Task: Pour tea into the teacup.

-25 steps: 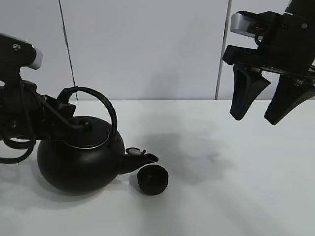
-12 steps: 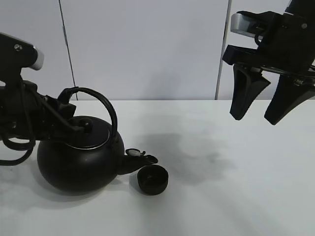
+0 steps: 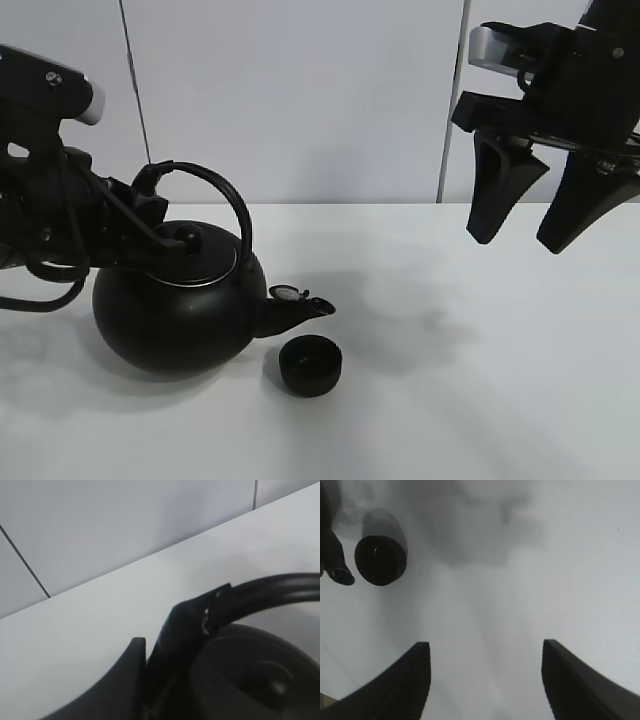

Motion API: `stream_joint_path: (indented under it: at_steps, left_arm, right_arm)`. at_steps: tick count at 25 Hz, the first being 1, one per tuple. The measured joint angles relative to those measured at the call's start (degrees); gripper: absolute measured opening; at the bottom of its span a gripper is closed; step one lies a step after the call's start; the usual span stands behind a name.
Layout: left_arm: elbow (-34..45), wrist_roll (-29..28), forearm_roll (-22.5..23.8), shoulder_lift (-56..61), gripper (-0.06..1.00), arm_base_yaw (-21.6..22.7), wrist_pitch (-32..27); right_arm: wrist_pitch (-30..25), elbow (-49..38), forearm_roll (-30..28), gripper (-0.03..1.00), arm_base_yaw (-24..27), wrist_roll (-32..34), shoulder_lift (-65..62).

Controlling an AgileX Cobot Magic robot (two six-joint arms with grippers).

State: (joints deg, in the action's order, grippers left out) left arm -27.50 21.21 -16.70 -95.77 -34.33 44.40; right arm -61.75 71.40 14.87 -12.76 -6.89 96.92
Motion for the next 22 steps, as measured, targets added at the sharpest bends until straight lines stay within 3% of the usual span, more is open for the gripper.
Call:
stream_joint_path:
  at_steps: [22]
  left_arm:
    - [-0.11, 1.31, 0.16, -0.07, 0.14, 1.41, -1.14]
  right_arm:
    - [0.0, 0.0, 0.0, 0.44, 0.0, 0.0, 0.0]
